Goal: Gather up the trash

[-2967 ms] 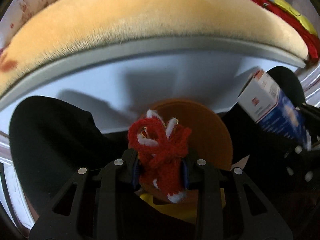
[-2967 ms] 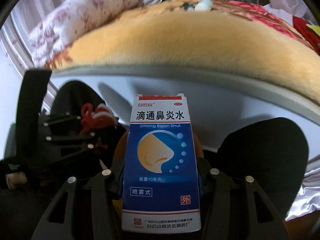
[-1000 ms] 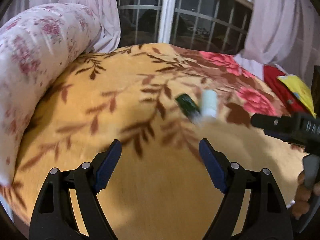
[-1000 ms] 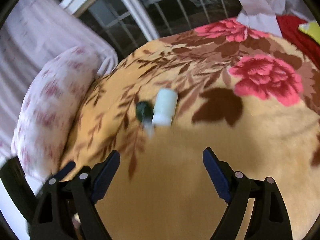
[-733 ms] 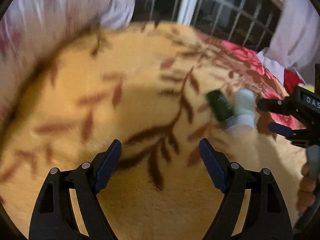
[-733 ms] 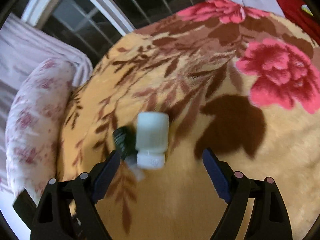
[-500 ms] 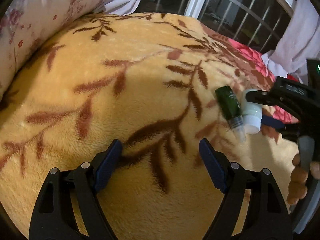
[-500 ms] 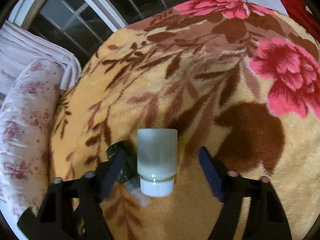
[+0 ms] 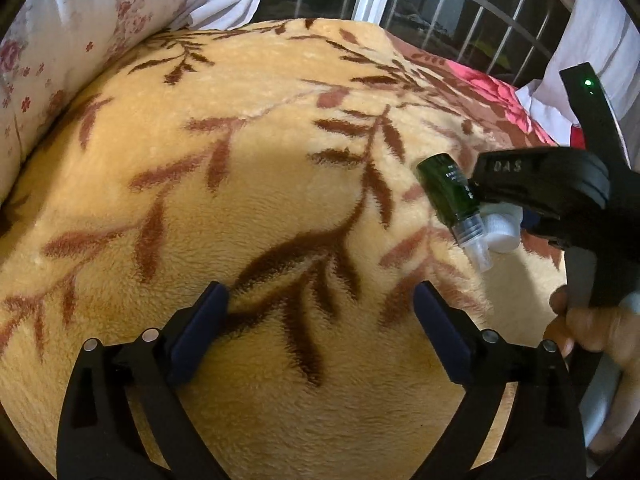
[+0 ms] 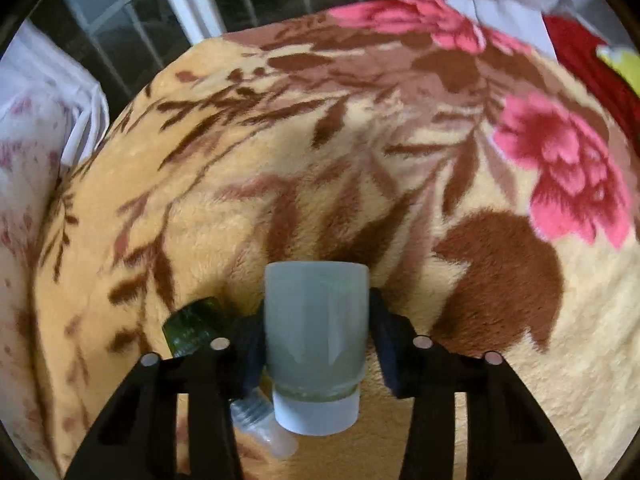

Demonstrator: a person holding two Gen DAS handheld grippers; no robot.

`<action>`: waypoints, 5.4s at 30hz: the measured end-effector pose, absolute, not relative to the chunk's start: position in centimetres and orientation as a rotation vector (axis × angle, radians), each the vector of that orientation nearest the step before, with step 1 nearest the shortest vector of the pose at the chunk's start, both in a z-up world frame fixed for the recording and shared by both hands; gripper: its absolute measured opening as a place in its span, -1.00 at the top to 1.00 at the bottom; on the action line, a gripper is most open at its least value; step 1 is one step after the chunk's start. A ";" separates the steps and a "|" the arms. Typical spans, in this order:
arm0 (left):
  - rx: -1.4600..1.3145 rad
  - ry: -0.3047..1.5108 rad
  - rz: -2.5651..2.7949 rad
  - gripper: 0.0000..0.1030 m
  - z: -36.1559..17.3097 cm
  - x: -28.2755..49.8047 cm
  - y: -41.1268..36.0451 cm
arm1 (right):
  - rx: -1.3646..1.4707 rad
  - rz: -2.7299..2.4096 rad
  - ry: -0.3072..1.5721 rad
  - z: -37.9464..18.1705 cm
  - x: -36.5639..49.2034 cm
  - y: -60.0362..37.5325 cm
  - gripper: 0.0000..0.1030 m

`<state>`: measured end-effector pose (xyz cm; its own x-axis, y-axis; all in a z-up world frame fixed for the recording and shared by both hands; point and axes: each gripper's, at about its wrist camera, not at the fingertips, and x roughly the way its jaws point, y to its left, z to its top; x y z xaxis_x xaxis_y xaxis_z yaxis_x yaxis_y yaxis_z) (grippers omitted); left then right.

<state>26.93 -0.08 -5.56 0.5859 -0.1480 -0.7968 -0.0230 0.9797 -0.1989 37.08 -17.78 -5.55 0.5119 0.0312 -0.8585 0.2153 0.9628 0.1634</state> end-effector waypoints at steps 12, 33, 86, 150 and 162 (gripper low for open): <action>-0.105 0.981 -0.049 -0.83 -5.9 27.4 -1.1 | 0.283 0.075 0.970 -3.1 31.3 -23.8 0.21; -0.205 1.032 0.080 -0.83 -4.0 33.5 -7.4 | 0.181 0.082 0.866 -5.3 27.3 -29.5 0.19; 0.035 0.709 -0.089 0.35 1.5 22.2 -8.4 | 0.172 0.075 0.834 -3.1 24.6 -28.5 0.20; 0.061 1.202 -0.057 -0.38 -16.3 2.0 -3.5 | 0.095 0.303 1.133 -13.8 -1.1 -20.8 -0.44; 0.021 1.082 -0.068 -0.41 -13.9 0.7 -3.1 | 0.120 0.217 1.025 -11.6 -3.2 -21.7 -0.74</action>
<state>0.68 -3.09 -13.90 0.4678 -0.0448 -0.8827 0.0655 0.9977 -0.0160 -3.20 -21.71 -11.57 0.5005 0.2349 -0.8332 -0.1225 0.9720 0.2005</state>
